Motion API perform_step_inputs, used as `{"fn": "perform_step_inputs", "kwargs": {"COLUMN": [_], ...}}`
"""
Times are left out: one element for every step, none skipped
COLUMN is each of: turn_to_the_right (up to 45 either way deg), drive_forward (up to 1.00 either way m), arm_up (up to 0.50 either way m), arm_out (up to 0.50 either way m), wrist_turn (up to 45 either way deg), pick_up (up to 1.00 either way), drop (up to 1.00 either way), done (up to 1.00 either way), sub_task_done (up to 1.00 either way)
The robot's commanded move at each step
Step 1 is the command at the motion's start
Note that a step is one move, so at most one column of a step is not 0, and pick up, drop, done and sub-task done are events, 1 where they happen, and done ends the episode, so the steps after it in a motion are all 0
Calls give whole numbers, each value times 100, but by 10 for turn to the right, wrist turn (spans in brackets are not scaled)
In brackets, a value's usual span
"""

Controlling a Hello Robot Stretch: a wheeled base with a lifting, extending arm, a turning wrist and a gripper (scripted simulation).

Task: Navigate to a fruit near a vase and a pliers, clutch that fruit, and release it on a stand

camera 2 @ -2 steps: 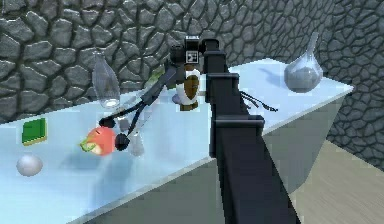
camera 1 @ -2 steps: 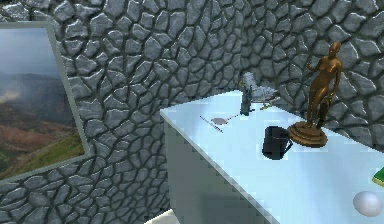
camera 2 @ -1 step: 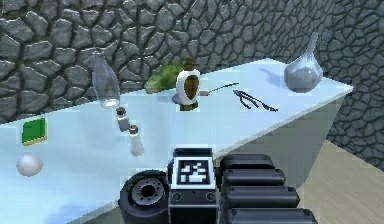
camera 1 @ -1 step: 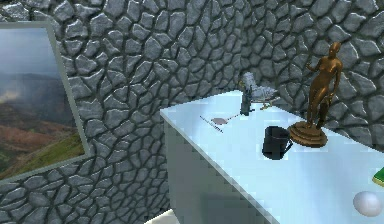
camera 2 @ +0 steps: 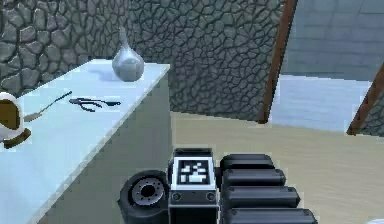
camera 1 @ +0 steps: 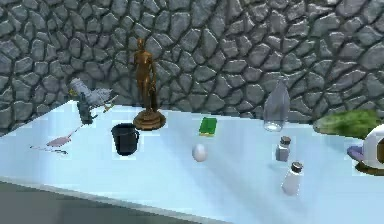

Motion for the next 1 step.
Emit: {"fn": "perform_step_inputs", "kwargs": {"turn_to_the_right": [450], "drive_forward": [0], "arm_up": [0], "arm_out": [0], "wrist_turn": [0], "pick_up": [0], "drop": [0], "done": [0], "sub_task_done": [0]}}
